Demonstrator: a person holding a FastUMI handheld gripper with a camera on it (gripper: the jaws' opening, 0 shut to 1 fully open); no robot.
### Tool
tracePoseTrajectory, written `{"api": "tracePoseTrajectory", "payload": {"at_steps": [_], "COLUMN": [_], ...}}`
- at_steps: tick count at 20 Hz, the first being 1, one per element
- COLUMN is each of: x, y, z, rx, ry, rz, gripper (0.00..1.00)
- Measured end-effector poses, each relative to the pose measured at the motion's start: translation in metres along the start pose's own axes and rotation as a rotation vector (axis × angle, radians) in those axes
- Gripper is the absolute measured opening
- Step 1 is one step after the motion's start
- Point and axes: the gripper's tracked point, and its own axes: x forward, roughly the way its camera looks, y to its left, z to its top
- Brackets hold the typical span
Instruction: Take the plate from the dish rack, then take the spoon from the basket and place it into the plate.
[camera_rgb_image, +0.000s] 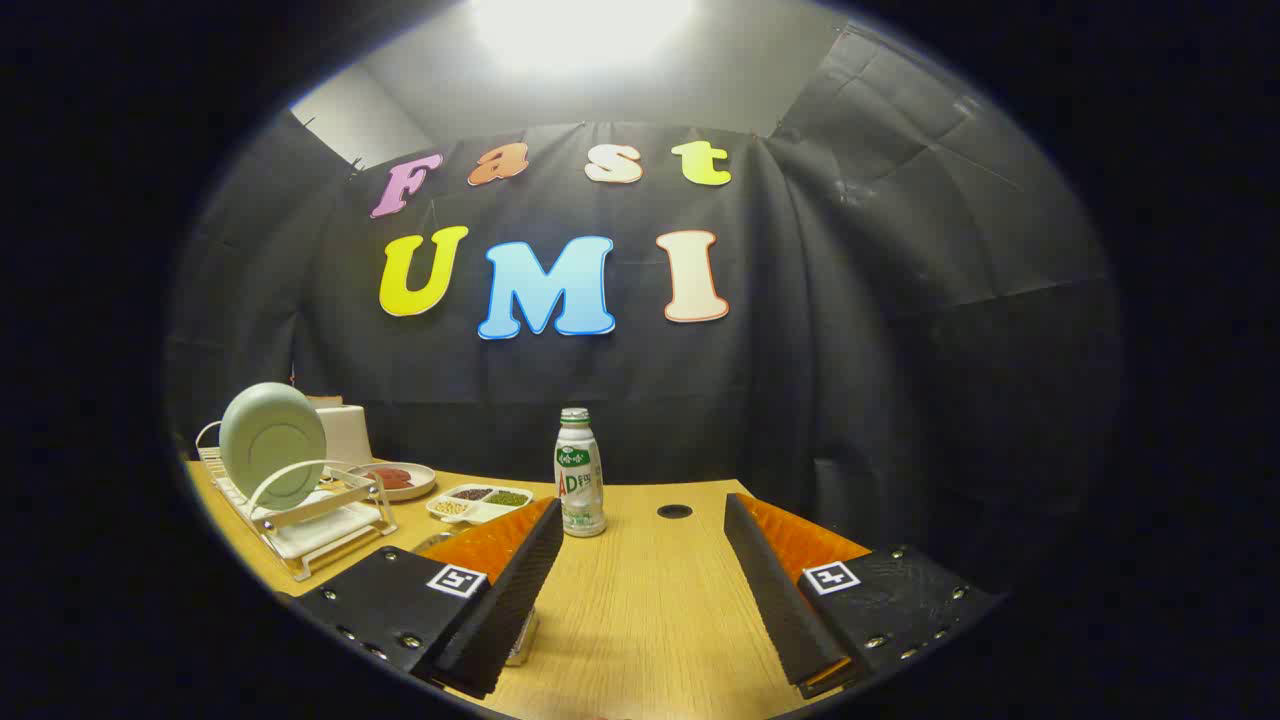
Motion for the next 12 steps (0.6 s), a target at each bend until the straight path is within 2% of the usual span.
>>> {"api": "tracePoseTrajectory", "payload": {"at_steps": [4, 7, 12], "x": [-0.043, -0.085, -0.128], "y": [0.003, 0.031, 0.114], "z": [0.073, 0.12, 0.141], "rx": [-0.101, -0.116, -0.071], "ry": [-0.023, -0.039, 0.008], "rz": [-0.013, 0.021, 0.101], "gripper": [0.99, 0.99, 0.99]}}
